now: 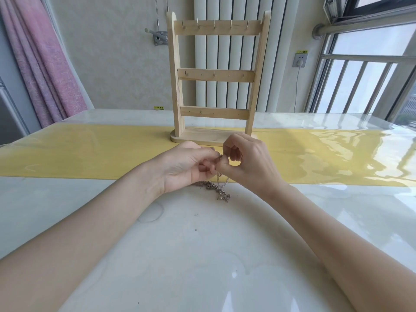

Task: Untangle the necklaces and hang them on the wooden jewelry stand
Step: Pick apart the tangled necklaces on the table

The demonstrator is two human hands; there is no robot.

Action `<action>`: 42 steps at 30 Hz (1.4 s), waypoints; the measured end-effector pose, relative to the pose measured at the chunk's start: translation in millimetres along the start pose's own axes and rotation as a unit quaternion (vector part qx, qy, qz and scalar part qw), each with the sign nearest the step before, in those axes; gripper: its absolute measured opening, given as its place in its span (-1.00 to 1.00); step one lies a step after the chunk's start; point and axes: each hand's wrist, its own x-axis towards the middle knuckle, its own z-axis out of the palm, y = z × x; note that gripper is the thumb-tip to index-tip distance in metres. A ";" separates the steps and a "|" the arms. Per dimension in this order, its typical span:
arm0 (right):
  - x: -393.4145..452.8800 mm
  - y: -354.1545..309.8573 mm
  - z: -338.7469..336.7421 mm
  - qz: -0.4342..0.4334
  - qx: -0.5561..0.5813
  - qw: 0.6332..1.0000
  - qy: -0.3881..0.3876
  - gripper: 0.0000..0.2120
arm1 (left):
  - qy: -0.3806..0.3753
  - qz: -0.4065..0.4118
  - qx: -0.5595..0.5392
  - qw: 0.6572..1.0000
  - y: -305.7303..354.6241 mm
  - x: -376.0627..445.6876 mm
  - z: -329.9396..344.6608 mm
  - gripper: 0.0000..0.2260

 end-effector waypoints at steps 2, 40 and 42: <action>-0.2 0.4 -0.1 0.008 0.011 1.000 -0.008 -0.90 | 0.010 0.003 -0.005 1.000 0.2 -0.4 2.2 -0.81; 4.5 -4.2 -1.8 0.078 0.074 0.993 -0.052 -0.97 | 0.036 0.002 -0.049 0.998 4.5 0.8 -1.7 -0.82; 4.5 -3.1 -1.9 0.079 0.068 0.993 -0.053 -0.96 | 0.043 0.000 -0.082 0.996 6.2 1.3 -2.5 -0.82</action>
